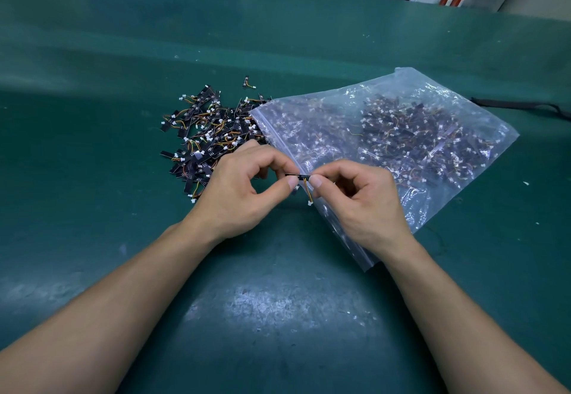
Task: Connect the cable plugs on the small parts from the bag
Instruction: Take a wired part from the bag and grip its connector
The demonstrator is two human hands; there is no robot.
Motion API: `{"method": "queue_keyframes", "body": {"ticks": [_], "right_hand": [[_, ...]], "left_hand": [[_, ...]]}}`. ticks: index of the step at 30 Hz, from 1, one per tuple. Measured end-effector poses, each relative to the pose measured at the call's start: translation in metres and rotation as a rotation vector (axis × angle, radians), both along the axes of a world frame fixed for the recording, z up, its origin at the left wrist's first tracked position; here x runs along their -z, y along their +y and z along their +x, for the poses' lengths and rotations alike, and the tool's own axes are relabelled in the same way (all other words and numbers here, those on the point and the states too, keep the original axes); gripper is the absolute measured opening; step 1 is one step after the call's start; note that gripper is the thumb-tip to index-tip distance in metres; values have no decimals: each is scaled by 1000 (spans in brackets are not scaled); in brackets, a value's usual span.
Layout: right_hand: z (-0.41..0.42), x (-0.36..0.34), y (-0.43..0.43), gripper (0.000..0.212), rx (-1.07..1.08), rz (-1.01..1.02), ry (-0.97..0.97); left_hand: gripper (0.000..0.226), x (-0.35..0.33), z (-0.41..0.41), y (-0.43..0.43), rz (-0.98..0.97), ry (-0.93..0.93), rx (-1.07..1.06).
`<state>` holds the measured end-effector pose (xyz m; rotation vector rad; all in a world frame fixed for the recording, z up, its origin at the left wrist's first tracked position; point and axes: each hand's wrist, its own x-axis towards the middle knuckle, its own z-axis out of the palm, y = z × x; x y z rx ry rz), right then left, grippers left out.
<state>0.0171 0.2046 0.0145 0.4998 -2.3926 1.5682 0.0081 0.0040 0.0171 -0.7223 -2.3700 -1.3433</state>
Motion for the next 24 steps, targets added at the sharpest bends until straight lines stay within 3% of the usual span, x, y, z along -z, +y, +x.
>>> {"method": "queue_keyframes", "body": {"ticks": [8,11,24], "right_hand": [[0,4,-1,4,-18,-29,26],[0,5,0,11,-22,-60,35],[-1,6,0,4,2,18,112]], "left_hand": [[2,1,-3,0,15,75,-4],[3,0,-3,-1,22,94,-7],[1,0,-1,-5,-6,75,12]]}}
